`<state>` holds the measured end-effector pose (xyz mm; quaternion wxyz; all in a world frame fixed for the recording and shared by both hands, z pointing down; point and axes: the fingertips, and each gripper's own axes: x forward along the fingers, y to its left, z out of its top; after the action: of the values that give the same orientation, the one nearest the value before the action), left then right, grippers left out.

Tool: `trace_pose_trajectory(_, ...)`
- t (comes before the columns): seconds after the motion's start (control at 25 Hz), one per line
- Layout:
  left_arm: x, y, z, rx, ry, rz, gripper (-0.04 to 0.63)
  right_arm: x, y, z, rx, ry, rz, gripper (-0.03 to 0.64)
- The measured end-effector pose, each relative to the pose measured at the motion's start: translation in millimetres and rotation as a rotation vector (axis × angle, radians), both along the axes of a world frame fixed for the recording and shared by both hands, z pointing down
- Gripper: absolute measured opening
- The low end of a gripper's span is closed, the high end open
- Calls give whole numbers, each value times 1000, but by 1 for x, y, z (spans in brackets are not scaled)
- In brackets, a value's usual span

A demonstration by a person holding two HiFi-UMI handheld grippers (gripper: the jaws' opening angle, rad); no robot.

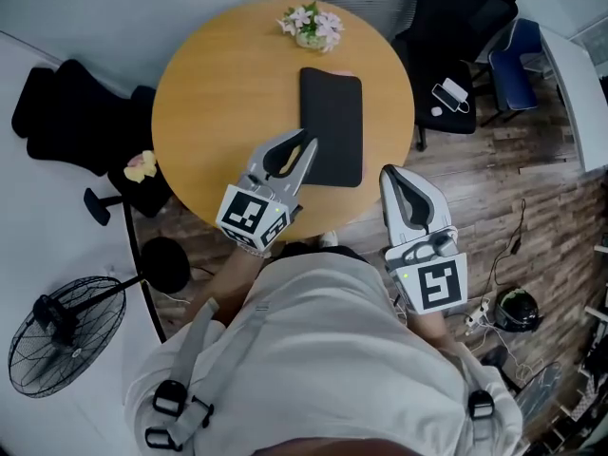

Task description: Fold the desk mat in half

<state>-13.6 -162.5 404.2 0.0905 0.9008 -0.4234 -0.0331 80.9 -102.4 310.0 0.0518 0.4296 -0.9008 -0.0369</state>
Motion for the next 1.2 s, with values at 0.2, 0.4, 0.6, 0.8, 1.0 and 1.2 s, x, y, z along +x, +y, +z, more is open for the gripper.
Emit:
trace_pose_trajectory(0.2,-20,15,-53,66,11,-56,48,-6,0,0,-35,9,-15,5)
trace_pose_trajectory(0.4,-36,34,-84,119,-1,-92,31,-13,2,-5,-39,10,-39,5)
trace_pose_trajectory(0.6,-50,54,-105,154,-1,-124,23,-17,2,-10,-5,25,-71,5)
trace_pose_trajectory(0.8,-55,66,-113,176,-15,-152,21,-25,7,-11,-24,39,-79,5)
trace_pose_trajectory(1.0,-56,69,-112,171,-17,-158,19,-30,7,-11,-29,42,-89,5)
trace_pose_trajectory(1.2,-63,74,-113,175,-13,-179,18,-34,11,-12,-29,35,-93,5)
